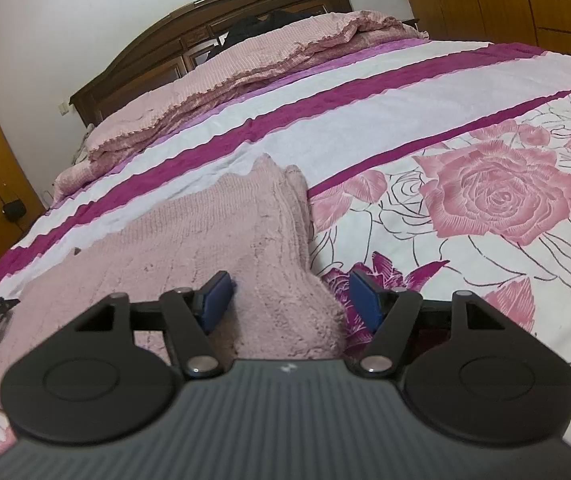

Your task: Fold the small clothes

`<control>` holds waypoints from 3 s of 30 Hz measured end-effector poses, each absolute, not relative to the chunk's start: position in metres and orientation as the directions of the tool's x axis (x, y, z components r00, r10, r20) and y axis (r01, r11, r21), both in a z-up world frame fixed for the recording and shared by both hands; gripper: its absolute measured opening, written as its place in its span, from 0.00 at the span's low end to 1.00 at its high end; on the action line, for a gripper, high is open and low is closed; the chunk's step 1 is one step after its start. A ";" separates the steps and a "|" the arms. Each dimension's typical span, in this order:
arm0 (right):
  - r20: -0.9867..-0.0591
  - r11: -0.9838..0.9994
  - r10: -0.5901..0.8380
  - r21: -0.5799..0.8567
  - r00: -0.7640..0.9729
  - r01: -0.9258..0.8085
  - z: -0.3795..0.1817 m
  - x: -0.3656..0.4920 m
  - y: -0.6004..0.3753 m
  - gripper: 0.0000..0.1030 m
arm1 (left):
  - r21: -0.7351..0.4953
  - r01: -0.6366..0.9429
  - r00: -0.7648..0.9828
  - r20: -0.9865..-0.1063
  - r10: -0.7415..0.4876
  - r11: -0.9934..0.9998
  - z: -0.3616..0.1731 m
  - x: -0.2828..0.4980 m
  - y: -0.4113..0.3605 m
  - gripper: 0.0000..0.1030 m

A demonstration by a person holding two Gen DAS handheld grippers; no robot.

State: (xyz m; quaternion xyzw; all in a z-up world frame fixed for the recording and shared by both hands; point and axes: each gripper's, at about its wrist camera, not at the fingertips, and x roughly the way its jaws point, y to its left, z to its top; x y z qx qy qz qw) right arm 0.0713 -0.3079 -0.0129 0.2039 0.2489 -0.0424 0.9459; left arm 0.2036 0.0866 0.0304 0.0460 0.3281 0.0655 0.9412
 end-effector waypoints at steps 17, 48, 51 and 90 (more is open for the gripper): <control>-0.439 0.855 0.107 0.499 0.892 0.143 -0.017 0.066 -0.323 0.69 | -0.136 -0.188 0.705 -0.708 0.037 0.973 0.052 0.082 0.114 0.60; -0.364 0.730 0.269 0.681 0.892 0.058 -0.026 0.076 -0.330 0.67 | -0.066 -0.163 0.646 -0.761 0.056 0.984 0.068 0.043 0.075 0.64; -0.371 0.731 0.234 0.677 0.899 0.089 -0.028 0.075 -0.329 0.55 | -0.067 -0.159 0.644 -0.764 0.052 0.985 0.070 0.041 0.074 0.65; -0.278 0.750 0.291 0.660 0.916 -0.038 0.048 0.091 -0.279 0.26 | -0.043 -0.163 0.676 -0.732 0.080 0.986 0.098 -0.012 0.100 0.65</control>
